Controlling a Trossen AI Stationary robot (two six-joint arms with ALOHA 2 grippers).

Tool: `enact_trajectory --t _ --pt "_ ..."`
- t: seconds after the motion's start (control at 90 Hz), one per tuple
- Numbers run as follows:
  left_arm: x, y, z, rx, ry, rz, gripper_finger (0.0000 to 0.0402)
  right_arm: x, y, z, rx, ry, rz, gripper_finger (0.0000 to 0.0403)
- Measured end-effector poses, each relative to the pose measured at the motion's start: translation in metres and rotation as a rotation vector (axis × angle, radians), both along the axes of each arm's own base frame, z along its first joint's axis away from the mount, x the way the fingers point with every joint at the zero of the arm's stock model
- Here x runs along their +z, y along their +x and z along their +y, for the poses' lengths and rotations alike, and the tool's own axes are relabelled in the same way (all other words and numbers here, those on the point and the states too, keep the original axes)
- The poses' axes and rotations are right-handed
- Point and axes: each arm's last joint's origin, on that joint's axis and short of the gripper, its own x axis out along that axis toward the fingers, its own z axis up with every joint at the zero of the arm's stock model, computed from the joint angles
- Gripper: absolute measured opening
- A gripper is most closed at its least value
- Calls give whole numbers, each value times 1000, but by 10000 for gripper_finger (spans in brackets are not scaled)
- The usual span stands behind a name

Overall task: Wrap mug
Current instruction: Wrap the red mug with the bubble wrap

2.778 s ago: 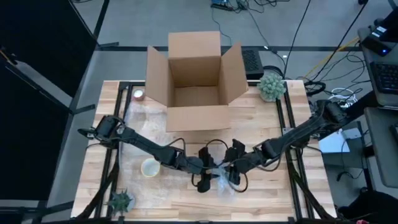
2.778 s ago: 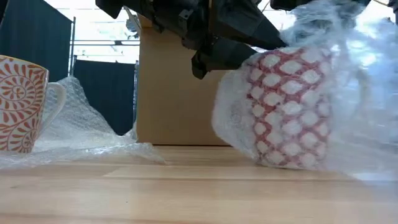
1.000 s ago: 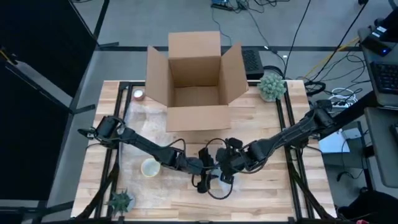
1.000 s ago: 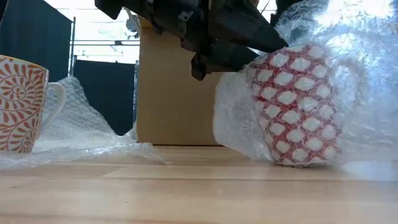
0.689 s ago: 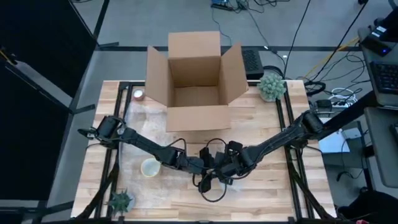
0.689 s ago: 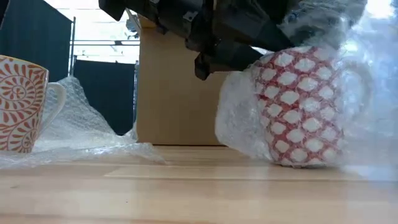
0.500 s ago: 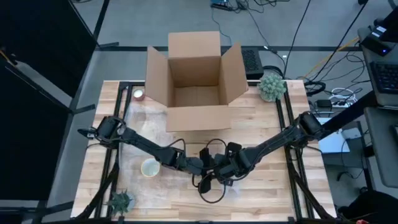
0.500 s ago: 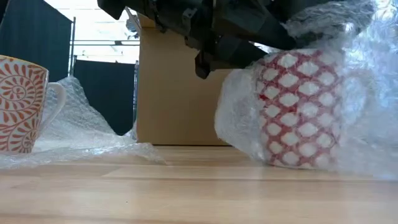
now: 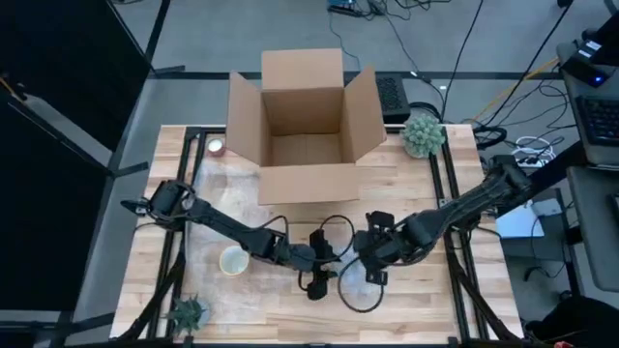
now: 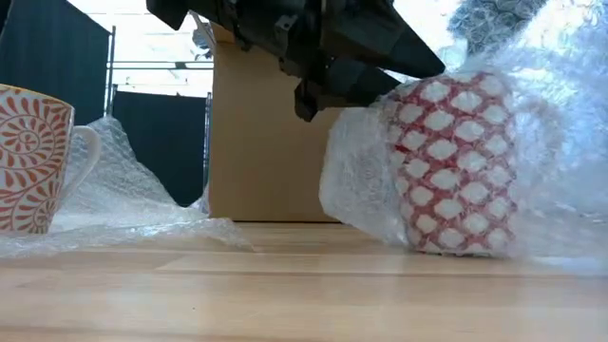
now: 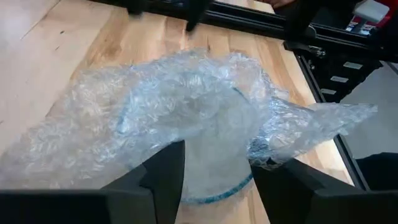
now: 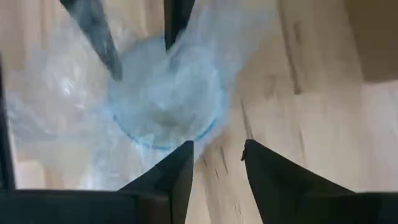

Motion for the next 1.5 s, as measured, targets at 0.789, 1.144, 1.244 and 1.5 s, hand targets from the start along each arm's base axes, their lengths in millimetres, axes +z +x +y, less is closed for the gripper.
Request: enact_trajectory --t 0.789,1.144,1.244,1.5 --pt "0 0 0 -2 -2 -3 170 -77 52 26 63 5 101 2" --pt "1 1 -1 -10 -5 -13 170 -106 62 29 99 27 176 0" --pt "1 1 -1 -8 -8 -14 170 -110 65 29 110 44 181 0" --pt "1 1 -1 -2 -9 -14 170 -102 64 24 100 60 168 0"
